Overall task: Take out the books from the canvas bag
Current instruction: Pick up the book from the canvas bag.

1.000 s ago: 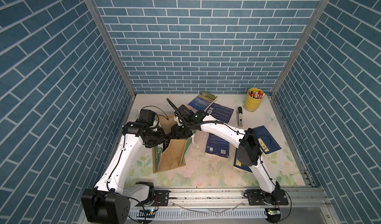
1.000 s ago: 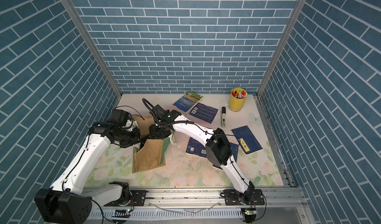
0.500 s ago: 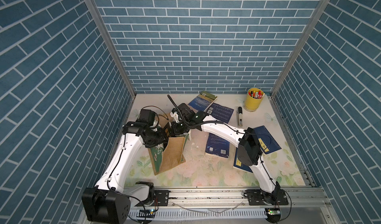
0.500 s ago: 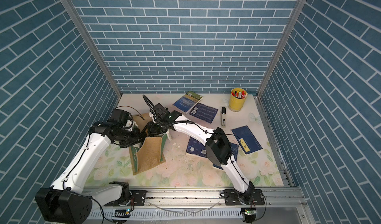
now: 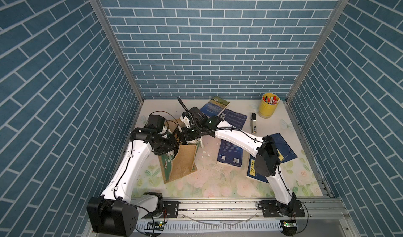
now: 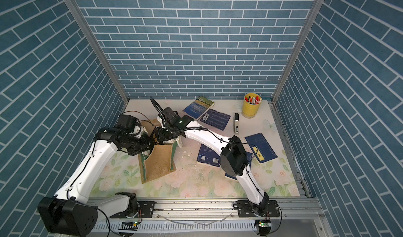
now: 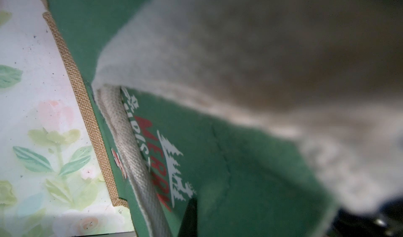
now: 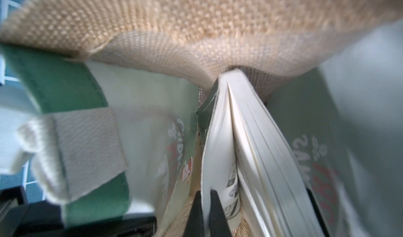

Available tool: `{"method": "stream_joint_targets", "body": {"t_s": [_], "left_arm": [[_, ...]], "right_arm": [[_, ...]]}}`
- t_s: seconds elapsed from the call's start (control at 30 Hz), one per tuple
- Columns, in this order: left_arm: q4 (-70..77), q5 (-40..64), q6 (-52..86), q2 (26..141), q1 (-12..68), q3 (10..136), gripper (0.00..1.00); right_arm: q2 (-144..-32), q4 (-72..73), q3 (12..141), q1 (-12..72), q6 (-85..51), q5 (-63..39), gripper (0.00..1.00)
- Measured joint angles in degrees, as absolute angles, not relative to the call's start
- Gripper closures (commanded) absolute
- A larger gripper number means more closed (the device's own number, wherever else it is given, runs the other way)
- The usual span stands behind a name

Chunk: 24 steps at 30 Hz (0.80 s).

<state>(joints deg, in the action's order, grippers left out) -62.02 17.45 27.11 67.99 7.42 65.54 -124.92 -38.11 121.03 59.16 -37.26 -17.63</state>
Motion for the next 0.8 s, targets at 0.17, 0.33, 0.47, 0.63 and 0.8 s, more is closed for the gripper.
{"method": "stream_joint_targets", "body": {"t_s": [0.17,0.33,0.47,0.63,0.8], "left_arm": [[-61.87,17.43,26.83,68.45,7.42,66.52,0.96],[-61.28,17.45,26.65,69.25,7.42,67.4,0.96],[-61.1,17.45,26.52,69.87,7.42,67.77,0.96],[-61.12,17.43,26.52,70.08,7.49,68.18,0.96],[-61.41,16.99,26.41,70.54,7.46,68.93,0.96]], "right_arm": [[-118.93,-43.13,121.14,58.59,-35.33,-13.52,1.0],[-112.95,-45.76,121.99,58.33,-35.05,-9.96,1.0],[-111.63,-46.81,126.21,58.17,-35.0,-7.7,1.0],[-111.79,-50.83,132.77,58.08,-34.11,-5.34,1.0],[-112.16,-54.06,139.85,57.67,-32.64,-2.98,1.0]]}}
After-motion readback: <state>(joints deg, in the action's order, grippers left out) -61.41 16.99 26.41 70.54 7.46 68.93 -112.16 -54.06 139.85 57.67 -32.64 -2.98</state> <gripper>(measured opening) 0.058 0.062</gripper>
